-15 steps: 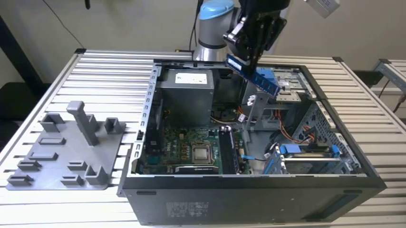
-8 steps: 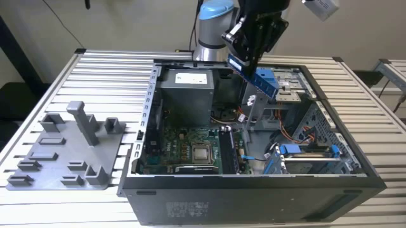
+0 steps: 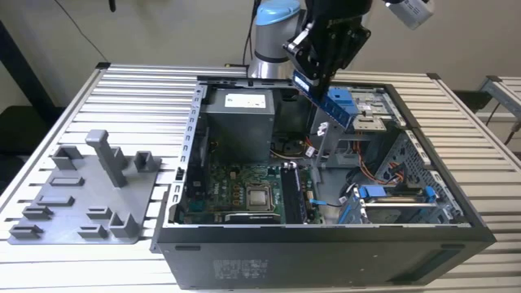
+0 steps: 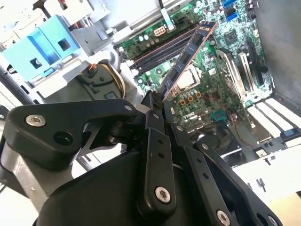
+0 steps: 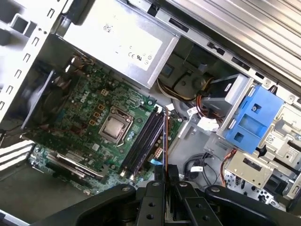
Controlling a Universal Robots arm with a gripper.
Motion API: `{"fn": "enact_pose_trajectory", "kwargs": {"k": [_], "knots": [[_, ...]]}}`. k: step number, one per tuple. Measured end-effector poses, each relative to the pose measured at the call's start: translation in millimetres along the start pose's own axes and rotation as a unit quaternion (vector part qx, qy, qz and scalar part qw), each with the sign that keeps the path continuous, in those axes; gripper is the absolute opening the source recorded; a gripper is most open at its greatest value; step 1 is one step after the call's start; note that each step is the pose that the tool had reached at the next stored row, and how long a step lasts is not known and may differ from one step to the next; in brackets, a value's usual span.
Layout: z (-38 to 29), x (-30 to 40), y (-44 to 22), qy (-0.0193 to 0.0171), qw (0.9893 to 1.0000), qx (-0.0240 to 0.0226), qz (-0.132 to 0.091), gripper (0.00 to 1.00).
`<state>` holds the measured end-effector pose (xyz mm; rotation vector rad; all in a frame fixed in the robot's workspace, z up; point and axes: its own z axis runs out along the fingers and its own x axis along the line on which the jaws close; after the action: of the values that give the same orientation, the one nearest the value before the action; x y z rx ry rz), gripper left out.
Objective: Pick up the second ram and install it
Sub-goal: 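Insert the second ram into the second slot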
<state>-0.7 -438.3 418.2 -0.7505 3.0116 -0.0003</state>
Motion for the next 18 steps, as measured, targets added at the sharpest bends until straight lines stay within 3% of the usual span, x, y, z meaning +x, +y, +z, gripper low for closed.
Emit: {"fn": "enact_pose_trajectory", "kwargs": {"k": [3,9,14,18], "knots": [[0.6,-0.2,-0.1,0.0034,1.0000,-0.0015,0.006,0.14],[1.9,-0.2,-0.1,0.0040,0.9988,-0.0003,0.048,0.14],[2.9,-0.1,-0.1,0.0042,0.9966,0.0008,0.082,0.14],[3.7,-0.1,-0.1,0.0044,0.9938,0.0018,0.111,0.14]]}}
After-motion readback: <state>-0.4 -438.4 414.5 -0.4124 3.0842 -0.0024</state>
